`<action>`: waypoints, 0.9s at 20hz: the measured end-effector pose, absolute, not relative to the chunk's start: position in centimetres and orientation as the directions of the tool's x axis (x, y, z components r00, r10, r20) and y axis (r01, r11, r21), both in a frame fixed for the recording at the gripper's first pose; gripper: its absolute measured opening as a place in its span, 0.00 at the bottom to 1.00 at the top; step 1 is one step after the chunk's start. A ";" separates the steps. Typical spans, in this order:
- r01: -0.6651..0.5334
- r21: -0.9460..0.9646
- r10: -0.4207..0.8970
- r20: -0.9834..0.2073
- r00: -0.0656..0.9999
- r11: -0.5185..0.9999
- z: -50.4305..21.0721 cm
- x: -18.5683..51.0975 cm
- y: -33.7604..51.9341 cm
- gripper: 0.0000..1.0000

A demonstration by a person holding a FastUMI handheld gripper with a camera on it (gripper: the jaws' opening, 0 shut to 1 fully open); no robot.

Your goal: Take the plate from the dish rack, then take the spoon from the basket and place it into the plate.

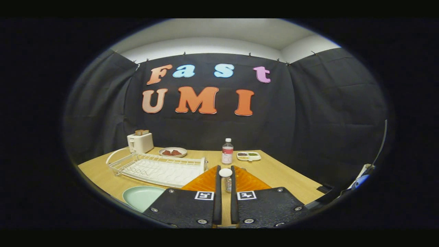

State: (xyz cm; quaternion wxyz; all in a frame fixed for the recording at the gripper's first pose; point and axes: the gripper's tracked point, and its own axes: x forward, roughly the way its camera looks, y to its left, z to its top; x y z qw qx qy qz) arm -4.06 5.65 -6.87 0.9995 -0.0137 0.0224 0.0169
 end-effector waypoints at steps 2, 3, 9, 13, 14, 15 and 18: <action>-0.066 -0.017 0.065 -0.053 0.997 0.998 -7.3 -5.0 7.5 0.10; -0.086 -0.012 0.085 -0.060 0.995 0.996 -7.6 -5.5 8.6 0.10; -0.176 0.018 0.177 -0.109 0.978 0.984 -10.4 -7.2 14.4 0.10; -0.225 0.020 0.226 -0.139 0.964 0.974 -12.3 -7.5 17.6 0.10; -0.237 0.016 0.237 -0.146 0.961 0.971 -12.9 -7.4 18.4 0.10; -0.246 0.010 0.245 -0.159 0.956 0.969 -13.5 -7.3 18.9 0.10; -0.277 -0.007 0.271 -0.185 0.945 0.961 -15.1 -7.3 20.5 0.10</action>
